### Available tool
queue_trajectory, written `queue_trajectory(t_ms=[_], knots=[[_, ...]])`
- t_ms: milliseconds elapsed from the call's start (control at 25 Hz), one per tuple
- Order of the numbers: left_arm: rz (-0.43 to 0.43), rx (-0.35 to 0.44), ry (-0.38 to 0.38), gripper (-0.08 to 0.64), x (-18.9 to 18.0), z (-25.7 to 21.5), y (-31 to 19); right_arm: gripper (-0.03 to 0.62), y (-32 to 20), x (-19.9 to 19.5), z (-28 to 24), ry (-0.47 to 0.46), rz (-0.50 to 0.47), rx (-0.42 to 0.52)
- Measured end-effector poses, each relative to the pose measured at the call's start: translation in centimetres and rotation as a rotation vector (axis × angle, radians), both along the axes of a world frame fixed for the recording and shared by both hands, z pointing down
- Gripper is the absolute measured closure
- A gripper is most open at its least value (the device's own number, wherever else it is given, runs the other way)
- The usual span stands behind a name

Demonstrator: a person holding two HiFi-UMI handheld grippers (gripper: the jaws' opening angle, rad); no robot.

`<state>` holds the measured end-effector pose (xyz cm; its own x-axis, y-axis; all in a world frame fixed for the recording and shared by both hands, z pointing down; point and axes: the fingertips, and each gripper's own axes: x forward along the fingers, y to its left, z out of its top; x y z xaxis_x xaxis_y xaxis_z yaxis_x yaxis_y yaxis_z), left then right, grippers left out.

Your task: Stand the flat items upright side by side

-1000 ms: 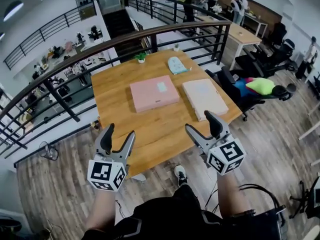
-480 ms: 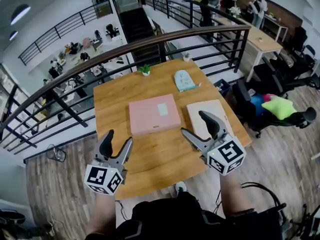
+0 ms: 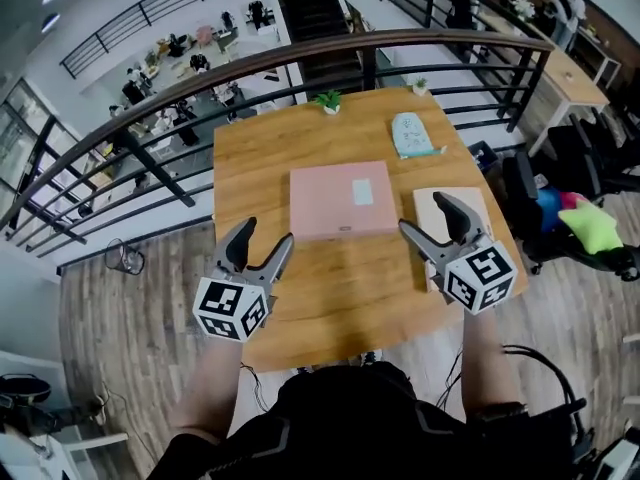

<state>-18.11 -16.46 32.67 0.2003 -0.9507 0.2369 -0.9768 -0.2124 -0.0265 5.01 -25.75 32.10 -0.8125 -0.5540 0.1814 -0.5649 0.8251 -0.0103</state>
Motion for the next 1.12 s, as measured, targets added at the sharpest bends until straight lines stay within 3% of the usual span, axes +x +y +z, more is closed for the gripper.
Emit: queue_trajectory(t_ms=[320, 560, 920, 1120], knots=[[-0.028, -0.136, -0.034, 0.247, -4.3, 7.2, -2.1, 0.249, -3.1, -2.6, 9.2, 0.195, 0.011, -0.114], [0.005, -0.268, -0.033, 0.247, -4.2, 13.7, -4.5, 0.236, -5.0, -2.6, 16.3, 0.32, -0.012, -0.2], [-0.021, -0.463, -0.097, 0.241, -4.9, 23.1, -6.8, 0.236, -7.0, -2.9, 25.1, 0.436, -0.05, -0.323], [0.004, -0.559, -0.145, 0.23, -4.8, 27.2, -7.6, 0.236, -8.1, -3.0, 29.2, 0.55, -0.076, -0.347]])
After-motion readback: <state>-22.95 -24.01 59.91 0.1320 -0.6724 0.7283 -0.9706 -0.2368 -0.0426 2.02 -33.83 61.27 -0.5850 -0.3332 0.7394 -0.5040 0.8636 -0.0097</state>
